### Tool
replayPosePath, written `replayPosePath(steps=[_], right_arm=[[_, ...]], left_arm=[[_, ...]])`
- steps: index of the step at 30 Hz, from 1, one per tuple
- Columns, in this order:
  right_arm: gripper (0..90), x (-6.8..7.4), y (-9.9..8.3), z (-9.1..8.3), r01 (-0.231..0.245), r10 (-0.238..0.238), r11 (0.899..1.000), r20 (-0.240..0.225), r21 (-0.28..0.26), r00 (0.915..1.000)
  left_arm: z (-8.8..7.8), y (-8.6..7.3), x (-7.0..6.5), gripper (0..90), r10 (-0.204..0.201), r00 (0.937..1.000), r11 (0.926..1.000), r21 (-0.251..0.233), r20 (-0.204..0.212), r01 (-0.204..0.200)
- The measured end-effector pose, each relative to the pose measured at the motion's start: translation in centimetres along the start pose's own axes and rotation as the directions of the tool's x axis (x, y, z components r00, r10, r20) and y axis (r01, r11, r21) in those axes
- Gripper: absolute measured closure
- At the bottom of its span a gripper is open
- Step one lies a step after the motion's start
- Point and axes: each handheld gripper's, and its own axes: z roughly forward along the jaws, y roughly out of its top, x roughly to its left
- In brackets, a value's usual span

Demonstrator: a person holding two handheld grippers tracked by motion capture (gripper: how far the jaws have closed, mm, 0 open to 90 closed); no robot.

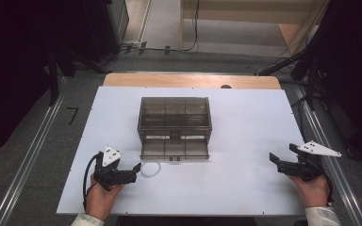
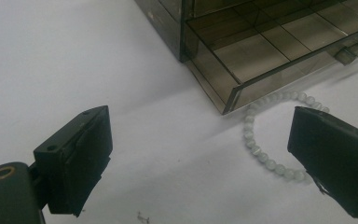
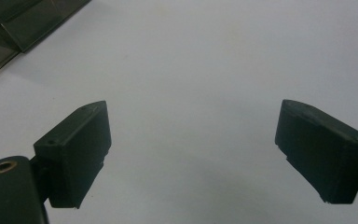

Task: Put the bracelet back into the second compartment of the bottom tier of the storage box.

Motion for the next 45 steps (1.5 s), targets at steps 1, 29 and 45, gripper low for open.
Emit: replayPosePath(steps=[1, 29, 45], right_arm=[[9.0, 0.0, 0.0, 0.0, 0.002, -0.002, 1.000, 0.001, 0.001, 1.0000], [9.0, 0.0, 0.0, 0.0, 0.003, -0.003, 1.000, 0.003, 0.000, 1.0000], [9.0, 0.0, 0.0, 0.1, 0.008, -0.008, 1.000, 0.002, 0.001, 1.0000]], left_arm=[[0.0, 0.0, 0.0, 7.3, 0.003, 1.0000, 1.0000, 0.002, 0.000, -0.003], [0.6, 0.1, -1.2, 43.9, 0.037, 0.9924, 0.9970, 0.064, 0.117, -0.045], [1.2, 0.2, -1.9, 56.8, 0.056, 0.9928, 0.9933, 0.094, 0.106, -0.066]])
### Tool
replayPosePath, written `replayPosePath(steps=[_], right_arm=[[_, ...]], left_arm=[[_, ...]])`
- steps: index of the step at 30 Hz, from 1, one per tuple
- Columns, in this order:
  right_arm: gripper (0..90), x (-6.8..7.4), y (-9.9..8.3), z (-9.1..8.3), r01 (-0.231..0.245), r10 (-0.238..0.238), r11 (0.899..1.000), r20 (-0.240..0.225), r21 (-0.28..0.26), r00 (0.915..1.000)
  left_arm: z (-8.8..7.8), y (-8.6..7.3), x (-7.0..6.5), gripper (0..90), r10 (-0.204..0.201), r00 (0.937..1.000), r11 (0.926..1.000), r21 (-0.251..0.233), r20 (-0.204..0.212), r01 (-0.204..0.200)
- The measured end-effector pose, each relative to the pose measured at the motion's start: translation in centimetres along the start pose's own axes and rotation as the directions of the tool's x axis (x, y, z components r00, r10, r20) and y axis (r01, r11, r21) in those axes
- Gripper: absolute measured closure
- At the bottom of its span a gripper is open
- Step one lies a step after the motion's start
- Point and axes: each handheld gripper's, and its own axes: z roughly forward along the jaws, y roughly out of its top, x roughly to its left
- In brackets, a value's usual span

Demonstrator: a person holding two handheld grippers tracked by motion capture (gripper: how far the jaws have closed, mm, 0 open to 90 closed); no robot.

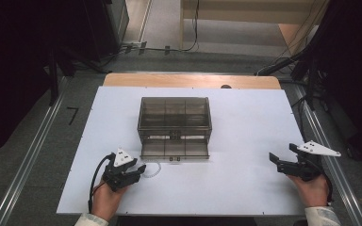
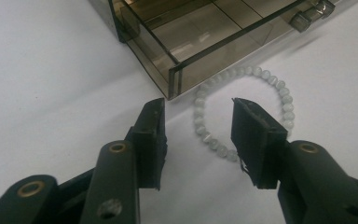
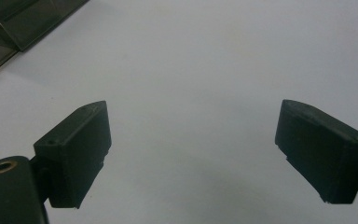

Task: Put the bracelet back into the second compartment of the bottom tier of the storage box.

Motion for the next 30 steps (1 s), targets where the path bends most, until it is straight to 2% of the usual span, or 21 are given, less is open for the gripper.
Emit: replayPosePath(steps=[10, 17, 22, 30], right_arm=[[9.0, 0.02, 0.01, 0.02, -0.002, 0.002, 1.000, 0.002, 0.001, 1.0000], [9.0, 0.05, 0.01, 0.07, -0.001, 0.001, 1.000, 0.004, 0.003, 1.0000], [9.0, 0.03, 0.00, 0.07, -0.005, 0.005, 1.000, 0.006, 0.003, 1.0000], [9.0, 0.08, 0.03, 0.06, -0.004, 0.004, 1.000, 0.008, 0.003, 1.0000]], left_arm=[[0.18, 0.06, -0.08, 60.6, 0.016, 0.9998, 0.9998, 0.013, -0.010, -0.016], [0.46, 0.08, -0.25, 70.1, 0.028, 0.9994, 0.9992, 0.028, -0.021, -0.027], [0.51, 0.06, -0.29, 70.9, 0.032, 0.9991, 0.9991, 0.029, -0.026, -0.031], [0.60, 0.14, -0.63, 77.6, 0.032, 0.9986, 0.9988, 0.039, -0.042, -0.031]])
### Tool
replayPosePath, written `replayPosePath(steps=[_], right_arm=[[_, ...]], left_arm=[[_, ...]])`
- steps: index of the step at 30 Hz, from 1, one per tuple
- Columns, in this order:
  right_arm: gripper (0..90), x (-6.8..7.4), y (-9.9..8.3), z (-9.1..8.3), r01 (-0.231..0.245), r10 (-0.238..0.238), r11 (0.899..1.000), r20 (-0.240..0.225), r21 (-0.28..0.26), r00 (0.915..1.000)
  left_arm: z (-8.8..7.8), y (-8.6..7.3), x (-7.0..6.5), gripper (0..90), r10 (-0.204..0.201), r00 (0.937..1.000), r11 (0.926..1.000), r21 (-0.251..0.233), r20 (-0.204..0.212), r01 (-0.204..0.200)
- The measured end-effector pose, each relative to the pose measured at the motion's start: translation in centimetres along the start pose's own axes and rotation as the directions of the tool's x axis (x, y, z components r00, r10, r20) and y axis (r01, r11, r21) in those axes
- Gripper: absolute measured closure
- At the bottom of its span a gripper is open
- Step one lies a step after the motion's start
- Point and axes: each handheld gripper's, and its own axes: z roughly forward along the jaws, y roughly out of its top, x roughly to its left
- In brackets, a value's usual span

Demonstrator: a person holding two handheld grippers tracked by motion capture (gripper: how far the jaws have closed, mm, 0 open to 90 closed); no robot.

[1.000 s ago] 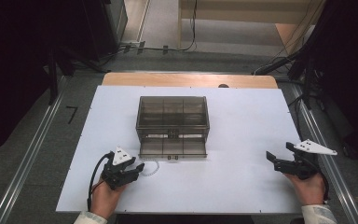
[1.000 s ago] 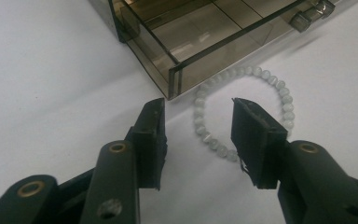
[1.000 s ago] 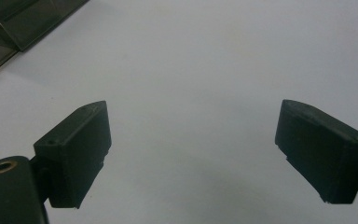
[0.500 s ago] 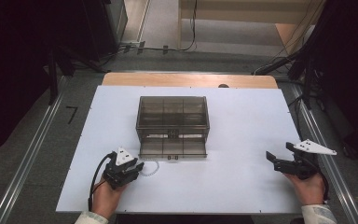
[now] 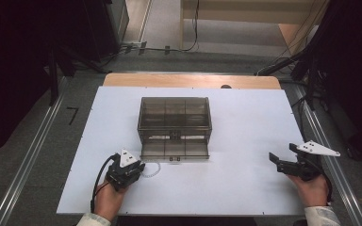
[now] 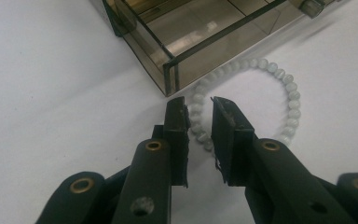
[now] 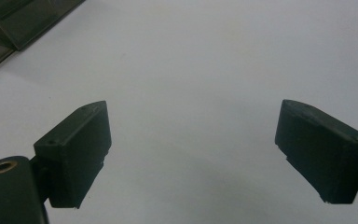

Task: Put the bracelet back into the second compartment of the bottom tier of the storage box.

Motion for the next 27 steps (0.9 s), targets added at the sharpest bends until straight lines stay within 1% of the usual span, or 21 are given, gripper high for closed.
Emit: replayPosePath(steps=[4, 5, 6, 12, 17, 22, 25, 27], right_arm=[[9.0, 0.00, 0.00, -0.01, -0.002, 0.002, 1.000, 0.002, 0.000, 1.0000], [9.1, 0.00, 0.00, -0.01, -0.002, 0.002, 1.000, 0.002, 0.000, 1.0000], [9.0, -0.01, -0.01, 0.00, -0.002, 0.002, 1.000, 0.001, 0.000, 1.0000], [9.1, 0.00, -0.01, 0.02, -0.003, 0.003, 1.000, 0.001, -0.001, 1.0000], [9.0, 0.02, 0.01, 0.08, 0.000, 0.000, 1.000, 0.000, 0.002, 1.0000], [9.0, 0.05, 0.03, 0.09, 0.002, -0.002, 1.000, 0.000, 0.001, 1.0000], [9.0, 0.02, 0.02, 0.07, 0.001, -0.001, 1.000, -0.001, -0.002, 1.0000], [9.0, -0.02, 0.02, 0.08, -0.001, 0.001, 1.000, 0.000, 0.001, 1.0000]], left_arm=[[0.02, 0.03, -0.02, 80.4, -0.001, 1.0000, 1.0000, 0.003, 0.003, 0.001], [0.04, 0.05, -0.05, 82.1, 0.001, 1.0000, 1.0000, 0.002, 0.007, -0.001], [0.05, 0.07, -0.11, 86.1, 0.006, 1.0000, 1.0000, 0.003, 0.006, -0.006], [0.08, 0.11, -0.19, 86.1, 0.018, 0.9998, 0.9998, 0.008, 0.003, -0.018], [0.12, 0.15, -0.18, 86.2, 0.016, 0.9999, 0.9998, 0.009, 0.005, -0.016], [0.09, 0.17, -0.33, 86.4, 0.022, 0.9997, 0.9997, 0.007, -0.004, -0.022], [0.06, 0.19, -0.23, 86.4, 0.017, 0.9998, 0.9998, 0.007, 0.002, -0.017], [0.04, 0.22, -0.26, 86.4, 0.017, 0.9998, 0.9998, 0.005, -0.001, -0.017]])
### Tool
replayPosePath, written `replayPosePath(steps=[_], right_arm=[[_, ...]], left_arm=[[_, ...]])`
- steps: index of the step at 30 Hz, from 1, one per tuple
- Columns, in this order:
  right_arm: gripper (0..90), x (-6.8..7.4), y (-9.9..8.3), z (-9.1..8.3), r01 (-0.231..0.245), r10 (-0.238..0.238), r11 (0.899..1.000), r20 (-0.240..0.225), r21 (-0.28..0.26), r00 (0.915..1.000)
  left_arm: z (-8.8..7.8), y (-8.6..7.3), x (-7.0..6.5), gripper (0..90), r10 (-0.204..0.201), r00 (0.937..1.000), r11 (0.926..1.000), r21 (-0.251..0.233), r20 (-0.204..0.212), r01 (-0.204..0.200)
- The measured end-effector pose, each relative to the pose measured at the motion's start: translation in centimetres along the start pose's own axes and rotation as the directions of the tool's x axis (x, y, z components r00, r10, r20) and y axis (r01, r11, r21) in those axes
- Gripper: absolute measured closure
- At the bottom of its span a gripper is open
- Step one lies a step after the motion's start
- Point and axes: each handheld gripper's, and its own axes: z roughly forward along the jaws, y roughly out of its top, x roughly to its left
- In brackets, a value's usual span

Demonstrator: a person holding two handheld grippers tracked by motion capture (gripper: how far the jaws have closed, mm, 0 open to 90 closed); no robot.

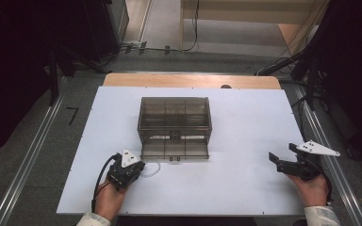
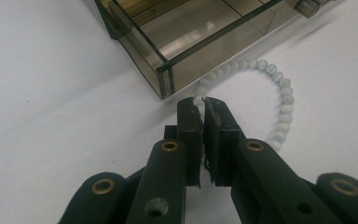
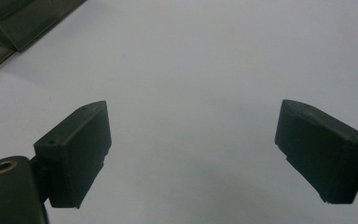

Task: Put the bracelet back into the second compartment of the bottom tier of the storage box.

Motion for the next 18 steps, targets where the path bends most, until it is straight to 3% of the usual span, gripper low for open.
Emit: replayPosePath(steps=[5, 10, 18], right_arm=[[9.0, 0.0, 0.0, 0.0, -0.001, 0.001, 1.000, -0.001, -0.003, 1.0000], [9.1, -0.1, -0.1, -0.1, 0.000, 0.000, 1.000, 0.000, -0.002, 1.0000], [9.0, -0.1, 0.0, -0.1, 0.001, -0.001, 1.000, 0.001, -0.002, 1.0000]], left_arm=[[-0.4, 0.2, -0.2, 86.4, 0.001, 1.0000, 0.9997, -0.023, -0.005, -0.001], [-1.3, 0.4, -0.3, 86.4, -0.024, 0.9997, 0.9965, -0.081, 0.012, 0.024], [-2.0, 0.6, -0.9, 86.4, -0.018, 0.9991, 0.9929, -0.117, 0.038, 0.022]])
